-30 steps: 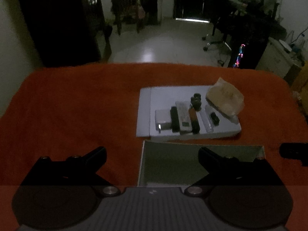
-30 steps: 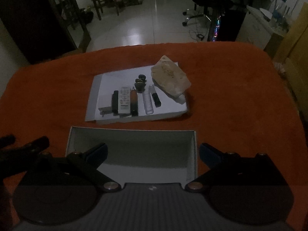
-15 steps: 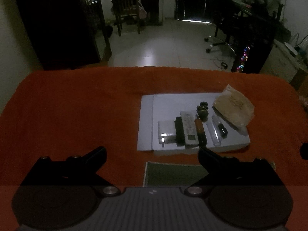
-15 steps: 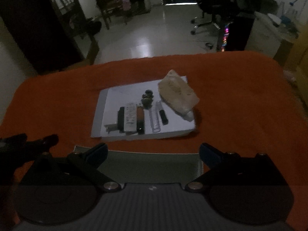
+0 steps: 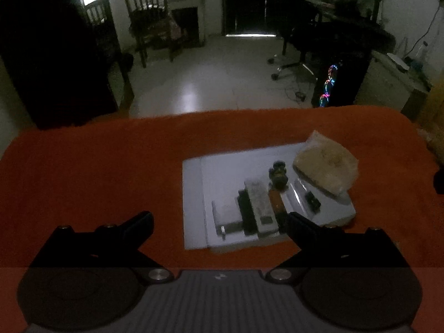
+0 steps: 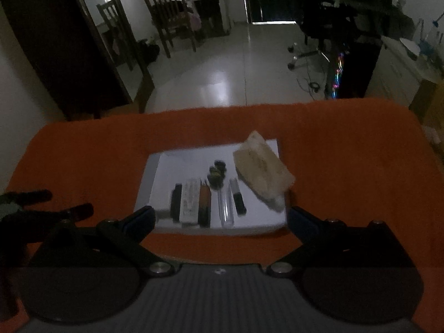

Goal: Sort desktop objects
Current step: 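Move both tools from above the white box toward the tray of objects, then grasp the white charger block with the left tool while the right tool grasps the clear tube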

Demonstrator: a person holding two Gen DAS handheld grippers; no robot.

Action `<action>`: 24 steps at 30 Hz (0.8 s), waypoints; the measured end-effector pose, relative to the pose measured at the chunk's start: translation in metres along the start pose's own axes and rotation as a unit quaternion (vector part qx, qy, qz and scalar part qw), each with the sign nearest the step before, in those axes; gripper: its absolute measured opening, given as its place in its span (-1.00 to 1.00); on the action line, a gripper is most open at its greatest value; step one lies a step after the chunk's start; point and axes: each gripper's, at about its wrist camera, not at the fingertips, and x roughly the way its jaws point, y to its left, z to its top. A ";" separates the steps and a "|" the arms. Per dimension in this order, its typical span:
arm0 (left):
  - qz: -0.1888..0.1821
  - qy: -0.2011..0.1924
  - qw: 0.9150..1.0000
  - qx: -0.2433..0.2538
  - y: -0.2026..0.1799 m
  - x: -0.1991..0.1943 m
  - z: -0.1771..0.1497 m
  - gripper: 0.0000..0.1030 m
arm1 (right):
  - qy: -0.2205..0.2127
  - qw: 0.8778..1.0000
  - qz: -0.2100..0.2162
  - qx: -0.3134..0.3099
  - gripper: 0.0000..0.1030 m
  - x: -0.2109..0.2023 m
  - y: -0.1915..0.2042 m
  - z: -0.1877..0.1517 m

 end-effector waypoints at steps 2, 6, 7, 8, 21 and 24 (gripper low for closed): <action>0.004 -0.008 1.000 0.001 0.000 0.003 0.006 1.00 | -0.007 1.000 0.003 -0.005 1.00 0.007 0.001 0.006; 0.000 -0.012 1.000 -0.002 0.003 0.019 0.016 1.00 | -0.015 1.000 0.013 -0.013 1.00 0.024 0.003 0.018; 0.000 -0.011 1.000 -0.002 0.004 0.024 0.018 1.00 | -0.015 1.000 0.017 -0.014 1.00 0.029 0.003 0.019; 0.002 -0.009 1.000 -0.002 0.005 0.030 0.019 1.00 | -0.014 1.000 0.022 -0.014 1.00 0.035 0.003 0.021; 0.024 0.057 0.998 -0.013 0.006 0.134 0.016 1.00 | 0.021 1.000 0.021 -0.001 1.00 0.126 -0.010 0.039; 0.015 0.078 0.997 -0.017 0.003 0.160 0.012 1.00 | 0.037 0.999 0.025 -0.002 1.00 0.150 -0.011 0.036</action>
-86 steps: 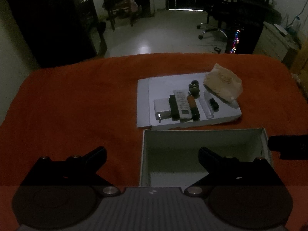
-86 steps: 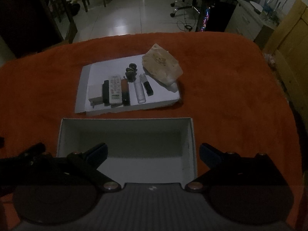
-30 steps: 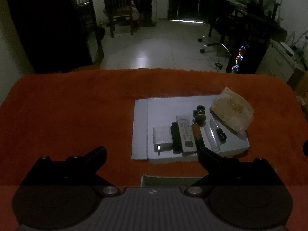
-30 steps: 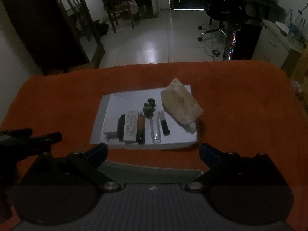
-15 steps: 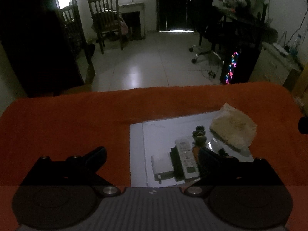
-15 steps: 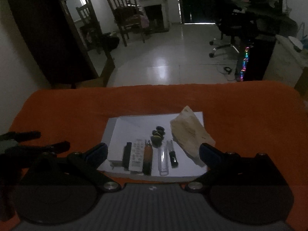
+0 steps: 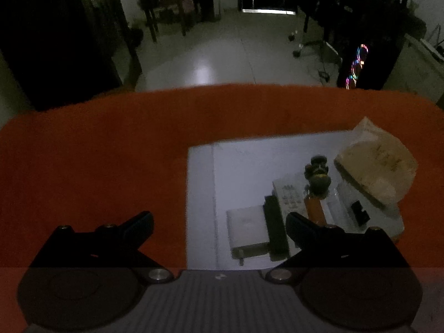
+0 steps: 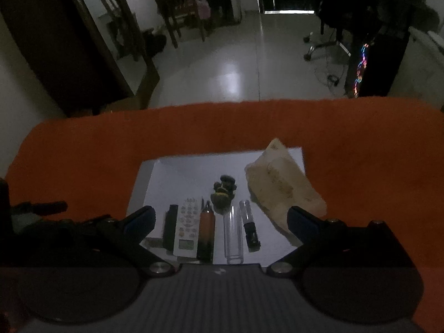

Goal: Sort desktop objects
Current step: 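Grasp the white charger block with the left tool while the right tool grasps the clear tube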

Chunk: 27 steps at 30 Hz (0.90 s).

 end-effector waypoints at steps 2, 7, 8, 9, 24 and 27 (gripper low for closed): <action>0.002 0.008 1.000 0.003 -0.003 0.016 0.002 1.00 | 0.007 1.000 0.003 -0.001 1.00 0.016 -0.002 0.000; 0.001 0.032 0.999 -0.006 -0.005 0.050 0.000 1.00 | 0.016 1.000 0.003 -0.003 1.00 0.047 -0.009 -0.005; -0.001 0.037 0.999 -0.006 -0.006 0.056 -0.001 1.00 | 0.019 1.000 0.001 -0.005 1.00 0.053 -0.011 -0.006; -0.001 0.041 0.999 -0.005 -0.007 0.062 -0.001 1.00 | 0.023 1.000 -0.002 -0.007 1.00 0.059 -0.012 -0.007; -0.025 0.069 0.997 0.007 -0.009 0.104 -0.002 0.83 | 0.059 0.996 -0.045 -0.054 1.00 0.131 -0.018 -0.018; -0.027 0.070 0.997 0.015 -0.010 0.108 -0.003 0.77 | 0.073 0.995 -0.042 -0.046 0.96 0.146 -0.023 -0.021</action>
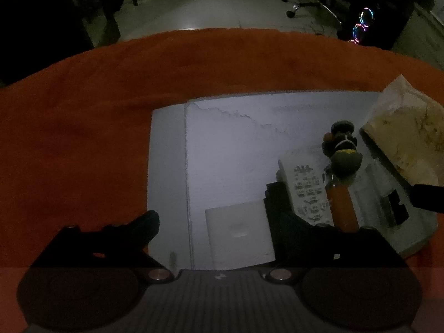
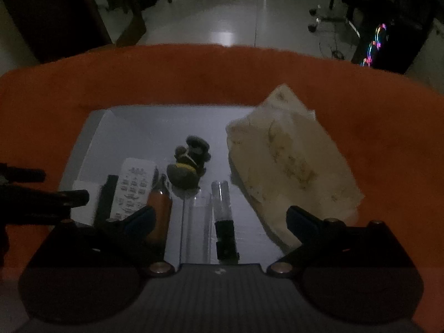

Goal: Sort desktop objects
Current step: 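Grasp the white charger block with the left tool while the right tool grasps the clear tube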

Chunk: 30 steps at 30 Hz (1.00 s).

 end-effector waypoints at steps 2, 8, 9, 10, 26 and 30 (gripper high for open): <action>-0.001 0.000 1.000 0.001 -0.001 0.002 -0.001 0.74 | 0.010 1.000 0.007 0.006 0.90 0.008 -0.002 -0.001; -0.013 0.007 1.000 -0.005 -0.001 0.010 0.000 0.60 | 0.032 0.999 0.034 0.014 0.66 0.021 0.000 -0.004; -0.015 0.012 1.000 -0.005 -0.002 0.012 0.000 0.58 | 0.037 0.998 0.039 0.015 0.62 0.023 0.000 -0.004; -0.019 0.016 1.000 -0.006 -0.002 0.013 0.000 0.55 | 0.041 0.998 0.043 0.015 0.57 0.025 0.001 -0.005; -0.063 0.043 0.996 -0.039 0.014 0.024 0.003 0.12 | 0.072 0.997 0.029 -0.009 0.19 0.044 0.015 -0.011; -0.035 0.038 0.998 -0.040 0.020 0.023 0.002 0.01 | 0.076 0.997 0.014 -0.007 0.19 0.046 0.013 -0.012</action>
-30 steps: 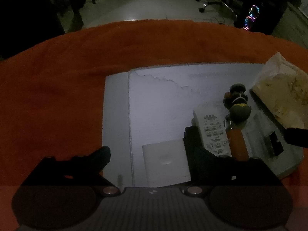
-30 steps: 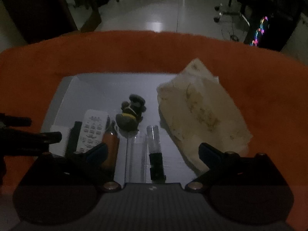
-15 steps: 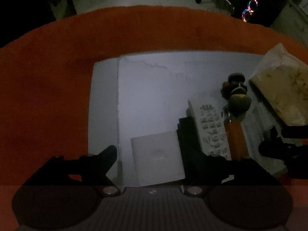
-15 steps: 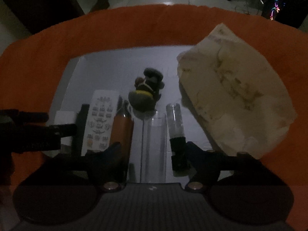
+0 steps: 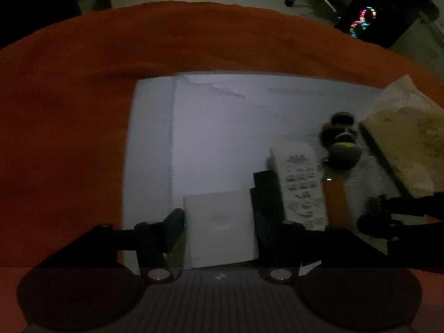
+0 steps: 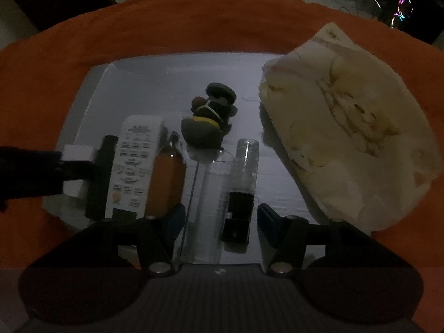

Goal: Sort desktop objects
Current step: 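Grasp the white charger block with the left tool while the right tool grasps the clear tube, then lift the white charger block with the left tool while the right tool lifts the clear tube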

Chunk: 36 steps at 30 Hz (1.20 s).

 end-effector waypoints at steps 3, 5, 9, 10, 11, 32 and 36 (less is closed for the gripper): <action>0.006 0.003 1.000 -0.008 0.006 0.000 -0.003 0.01 | 0.004 1.000 -0.007 0.011 0.19 0.002 -0.004 0.001; 0.002 0.008 1.000 -0.013 0.010 0.000 -0.004 0.01 | 0.005 1.000 -0.008 0.017 0.20 0.001 -0.008 0.002; 0.006 0.011 1.000 -0.012 0.009 -0.001 -0.006 0.01 | 0.000 1.000 -0.010 0.027 0.20 -0.003 -0.010 0.004; 0.006 0.014 1.000 -0.014 0.010 0.000 -0.005 0.03 | -0.003 1.000 -0.008 0.028 0.20 -0.006 -0.009 0.005; 0.007 0.019 1.000 -0.015 0.010 0.002 -0.004 0.04 | -0.007 1.000 -0.005 0.028 0.20 -0.009 -0.008 0.005; -0.002 0.034 0.999 -0.031 0.015 0.015 -0.001 0.03 | -0.019 1.000 0.011 -0.008 0.18 -0.021 0.014 0.010; -0.003 0.038 0.999 -0.033 0.013 0.014 -0.003 0.03 | -0.018 1.000 0.000 0.005 0.16 -0.011 0.012 0.010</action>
